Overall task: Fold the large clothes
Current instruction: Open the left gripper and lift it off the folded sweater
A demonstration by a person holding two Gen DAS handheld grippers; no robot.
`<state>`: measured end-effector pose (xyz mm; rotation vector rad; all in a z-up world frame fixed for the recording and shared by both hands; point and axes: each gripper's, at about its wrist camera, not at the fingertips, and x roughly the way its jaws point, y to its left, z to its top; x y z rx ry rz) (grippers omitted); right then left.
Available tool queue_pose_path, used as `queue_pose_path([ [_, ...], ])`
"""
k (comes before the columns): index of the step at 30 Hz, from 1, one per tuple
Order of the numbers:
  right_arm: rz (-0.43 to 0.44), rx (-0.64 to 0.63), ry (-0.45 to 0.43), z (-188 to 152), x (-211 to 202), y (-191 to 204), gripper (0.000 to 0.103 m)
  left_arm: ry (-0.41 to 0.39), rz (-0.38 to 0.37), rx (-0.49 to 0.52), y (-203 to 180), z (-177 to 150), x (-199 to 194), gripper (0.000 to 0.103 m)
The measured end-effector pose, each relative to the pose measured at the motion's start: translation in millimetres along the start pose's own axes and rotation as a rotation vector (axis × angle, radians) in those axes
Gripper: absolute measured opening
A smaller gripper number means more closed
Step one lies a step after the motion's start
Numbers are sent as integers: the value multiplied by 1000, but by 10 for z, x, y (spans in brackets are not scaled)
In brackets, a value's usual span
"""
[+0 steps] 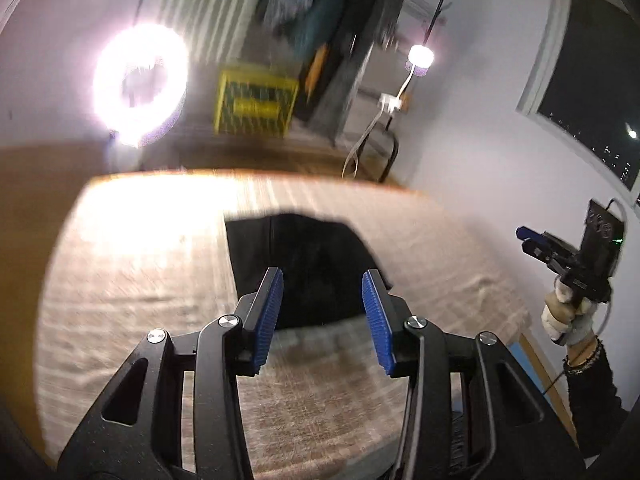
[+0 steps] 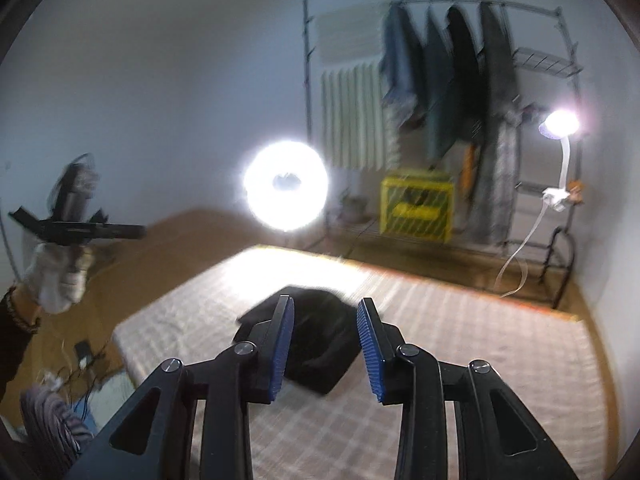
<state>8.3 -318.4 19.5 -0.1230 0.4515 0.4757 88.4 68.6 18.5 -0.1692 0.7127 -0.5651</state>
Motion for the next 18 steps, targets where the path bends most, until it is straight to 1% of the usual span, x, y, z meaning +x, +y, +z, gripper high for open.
queue_pose_path([
  [1, 7, -4, 21, -59, 127, 35, 40, 34, 1, 2, 35, -67, 260, 42],
  [2, 18, -11, 52, -122, 317, 84, 44, 49, -1, -3, 42, -113, 397, 42],
  [5, 36, -44, 127, -263, 770, 224, 44, 99, -5, 6, 65, -148, 909, 42],
  [7, 45, -62, 166, -339, 1020, 293, 44, 116, 11, 33, 54, -144, 1175, 42],
  [9, 45, -74, 201, -393, 1273, 336, 44, 150, 19, 62, 32, -186, 1410, 43],
  [12, 38, -76, 250, -458, 1614, 339, 44, 185, 79, 126, 29, -219, 1744, 44],
  [15, 34, -67, 295, -537, 1925, 314, 44, 227, 103, 122, 110, -264, 2041, 44],
  [17, 18, -73, 320, -587, 2114, 305, 44, 248, 150, 148, 134, -308, 2198, 44],
  [18, 9, -77, 331, -607, 2182, 327, 44, 257, 161, 162, 130, -319, 2243, 44],
])
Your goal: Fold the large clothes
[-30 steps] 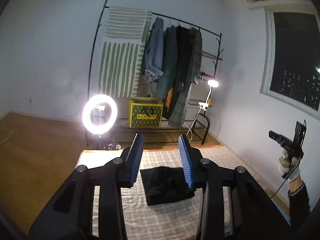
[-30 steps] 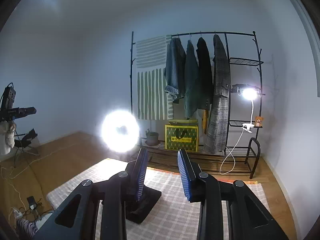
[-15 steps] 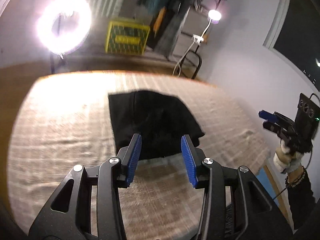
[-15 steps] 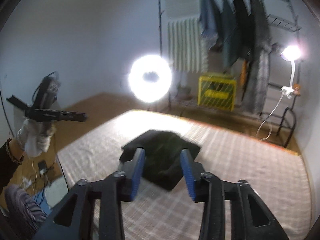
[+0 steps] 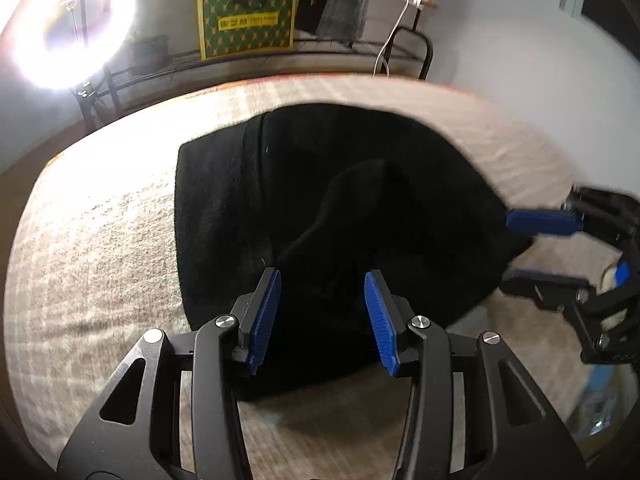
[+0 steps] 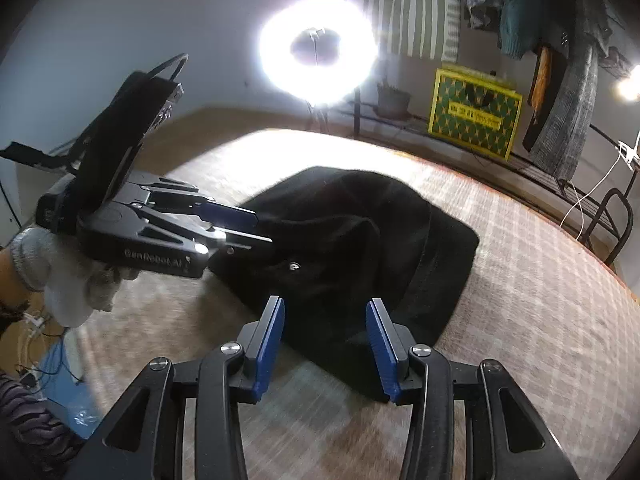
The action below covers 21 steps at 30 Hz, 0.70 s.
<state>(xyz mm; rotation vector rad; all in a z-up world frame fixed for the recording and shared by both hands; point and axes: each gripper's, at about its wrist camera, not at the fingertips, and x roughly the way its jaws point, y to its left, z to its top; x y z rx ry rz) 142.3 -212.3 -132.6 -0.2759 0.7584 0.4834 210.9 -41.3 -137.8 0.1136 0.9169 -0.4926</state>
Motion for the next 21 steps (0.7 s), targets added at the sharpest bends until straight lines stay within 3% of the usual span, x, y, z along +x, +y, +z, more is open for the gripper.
queue_pose_path([
  [2, -11, 2, 16, 24, 116, -46, 44, 5, 39, 36, -21, -14, 85, 44],
  [6, -43, -22, 64, 38, 347, -84, 44, 1, 47, 63, -28, -25, 167, 44],
  [8, -67, -42, 86, 21, 436, -84, 44, -2, 57, 77, -15, -20, 205, 28],
  [9, -70, -45, 94, 20, 474, -100, 44, -2, 65, 77, 5, -24, 213, 25],
  [11, -67, -47, 100, 13, 498, -130, 35, -3, 50, 61, 64, -27, 198, 16],
  [16, -81, -58, 101, -8, 461, -195, 10, -28, 11, 25, 156, -51, 76, 7],
  [21, -62, -57, 32, -14, 146, -164, 5, -98, -8, 24, 160, -149, -293, 5],
])
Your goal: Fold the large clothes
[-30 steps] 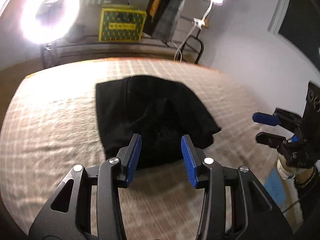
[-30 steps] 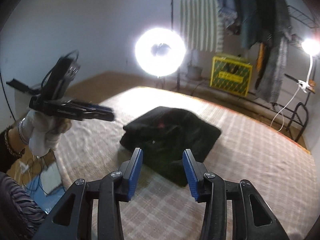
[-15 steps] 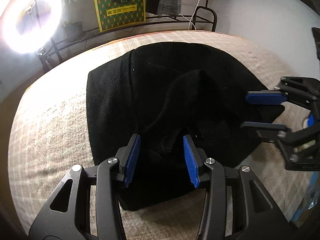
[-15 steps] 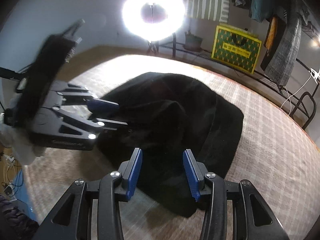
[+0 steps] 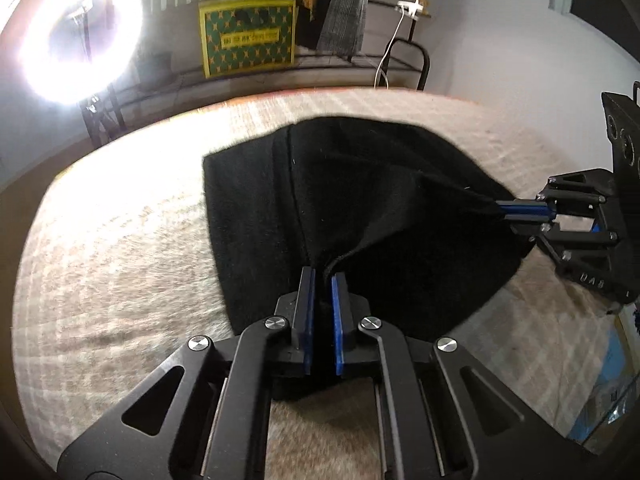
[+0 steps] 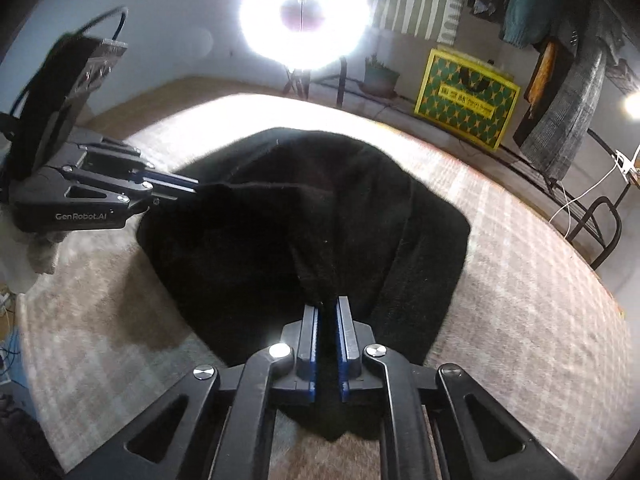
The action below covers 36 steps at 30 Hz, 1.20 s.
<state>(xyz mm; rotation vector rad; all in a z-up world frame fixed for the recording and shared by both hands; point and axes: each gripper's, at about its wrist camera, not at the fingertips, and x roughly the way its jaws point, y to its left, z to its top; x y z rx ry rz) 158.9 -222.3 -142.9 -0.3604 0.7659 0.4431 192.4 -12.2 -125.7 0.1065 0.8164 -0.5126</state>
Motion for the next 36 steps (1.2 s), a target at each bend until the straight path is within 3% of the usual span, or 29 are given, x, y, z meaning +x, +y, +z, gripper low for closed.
queue_pose_path([
  [5, 43, 6, -62, -107, -344, 6, 5, -20, -13, 15, 17, -184, -219, 5],
  [8, 37, -25, -23, -244, -253, 74, 4, 32, 22, 69, -43, -351, -32, 5],
  [11, -11, -86, 22, -320, -88, 194, 4, 21, 10, 56, -89, -419, 26, 5],
  [14, -4, -84, 26, -306, -91, 203, 6, 18, -26, 29, -87, -391, -21, 5],
  [16, 71, -64, 47, -258, -155, 144, 15, 40, -94, -11, -49, -365, -82, 5],
  [18, 128, -63, 2, -212, -341, 105, 28, 44, -172, -31, -54, -340, -204, 7],
  [21, 238, -11, -89, -69, -588, -40, 30, -5, -179, -18, -35, -206, -394, 11],
  [23, 241, 53, -135, 92, -637, -174, 30, -44, -146, -56, 76, -41, -441, 11],
  [26, 216, 152, -164, 403, -511, -342, 28, -74, -69, -102, 222, 166, -338, 11],
  [29, 200, 230, -143, 704, -232, -373, 26, -44, -34, -85, 258, 237, -99, 11],
  [34, 155, 269, -59, 1176, 470, -289, 22, 49, -27, -91, 315, 64, 277, 11],
  [36, 129, 253, 2, 1284, 789, -232, 21, 47, -32, -93, 346, -9, 321, 11],
])
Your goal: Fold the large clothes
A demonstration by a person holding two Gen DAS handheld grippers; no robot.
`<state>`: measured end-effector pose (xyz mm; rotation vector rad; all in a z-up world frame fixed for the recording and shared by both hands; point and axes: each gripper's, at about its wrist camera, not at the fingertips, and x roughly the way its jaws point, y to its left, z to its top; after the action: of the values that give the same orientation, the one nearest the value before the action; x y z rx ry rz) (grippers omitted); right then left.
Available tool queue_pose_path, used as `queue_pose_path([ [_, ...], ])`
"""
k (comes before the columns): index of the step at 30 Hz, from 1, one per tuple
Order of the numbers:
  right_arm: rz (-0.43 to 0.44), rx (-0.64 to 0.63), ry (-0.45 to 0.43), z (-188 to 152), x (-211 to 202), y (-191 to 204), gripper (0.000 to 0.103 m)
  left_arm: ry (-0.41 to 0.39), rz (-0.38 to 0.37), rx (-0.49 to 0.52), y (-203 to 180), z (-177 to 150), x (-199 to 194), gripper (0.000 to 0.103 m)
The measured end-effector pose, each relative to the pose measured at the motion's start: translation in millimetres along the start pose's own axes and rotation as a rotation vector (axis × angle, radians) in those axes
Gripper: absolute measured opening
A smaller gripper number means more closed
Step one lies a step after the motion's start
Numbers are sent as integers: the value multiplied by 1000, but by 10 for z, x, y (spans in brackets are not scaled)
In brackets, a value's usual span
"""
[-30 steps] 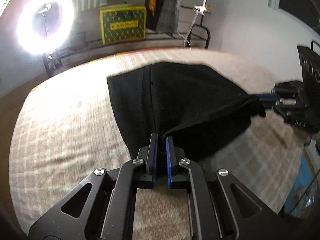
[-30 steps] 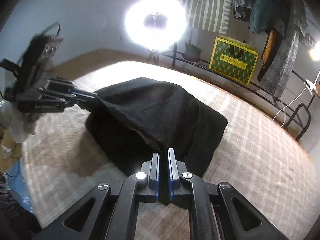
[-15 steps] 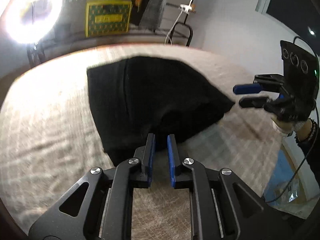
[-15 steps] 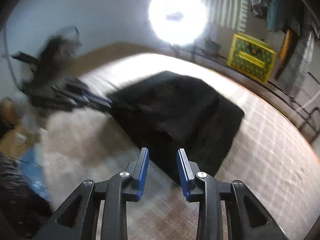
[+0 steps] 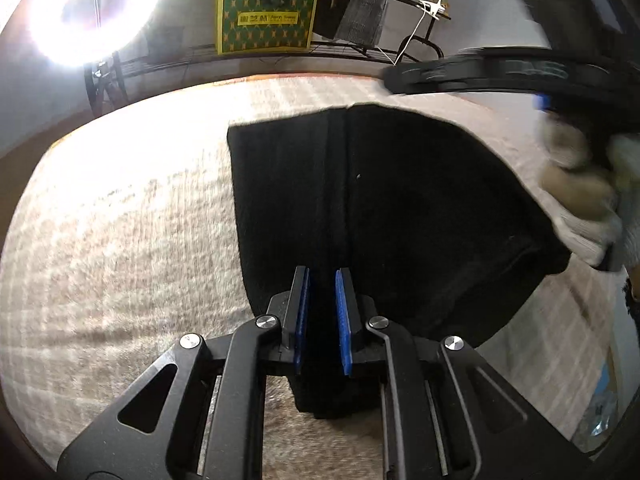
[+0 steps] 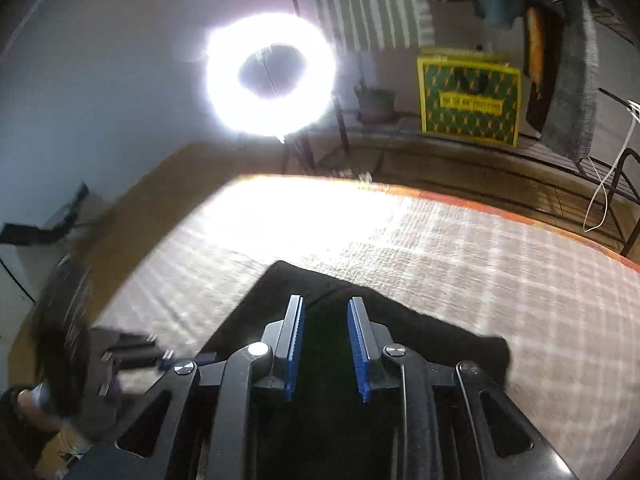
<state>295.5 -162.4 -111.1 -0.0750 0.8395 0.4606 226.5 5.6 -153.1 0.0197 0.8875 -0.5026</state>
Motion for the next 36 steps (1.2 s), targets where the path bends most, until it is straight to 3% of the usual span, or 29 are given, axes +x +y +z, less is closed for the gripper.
queue_pose_path([
  [5, -39, 39, 141, -77, 778, -87, 20, -31, 30, 52, -28, -131, -45, 13],
  [8, -67, -10, 120, -67, 774, -30, 22, -34, 21, 40, -28, -141, -64, 13],
  [13, 53, 61, 47, -164, 175, -154, 22, -61, -10, -46, 90, -129, -280, 13],
  [18, 71, 12, 35, -712, -456, -232, 22, -88, -42, -16, -88, -60, -437, 13],
  [21, 82, 39, 65, -1105, -591, -301, 23, -55, -70, 23, -259, -90, -358, 13],
  [24, 77, 34, 106, -1462, -568, -294, 23, 22, -50, 68, -384, -218, -139, 13],
  [27, 89, 21, 95, -1601, -691, -247, 23, 9, -23, 118, -455, -355, -132, 13],
  [31, 138, 0, 119, -1646, -933, -216, 27, 17, -50, 63, -395, -340, -303, 13],
  [33, 157, 2, 48, -1644, -1179, -280, 34, 0, -82, 20, -312, -328, -436, 19],
  [35, 172, 41, -18, -1640, -1343, -410, 47, -30, -102, -34, -187, -274, -566, 40],
  [36, 161, 71, -63, -1612, -1415, -513, 47, -47, -105, -59, -126, -229, -612, 41],
])
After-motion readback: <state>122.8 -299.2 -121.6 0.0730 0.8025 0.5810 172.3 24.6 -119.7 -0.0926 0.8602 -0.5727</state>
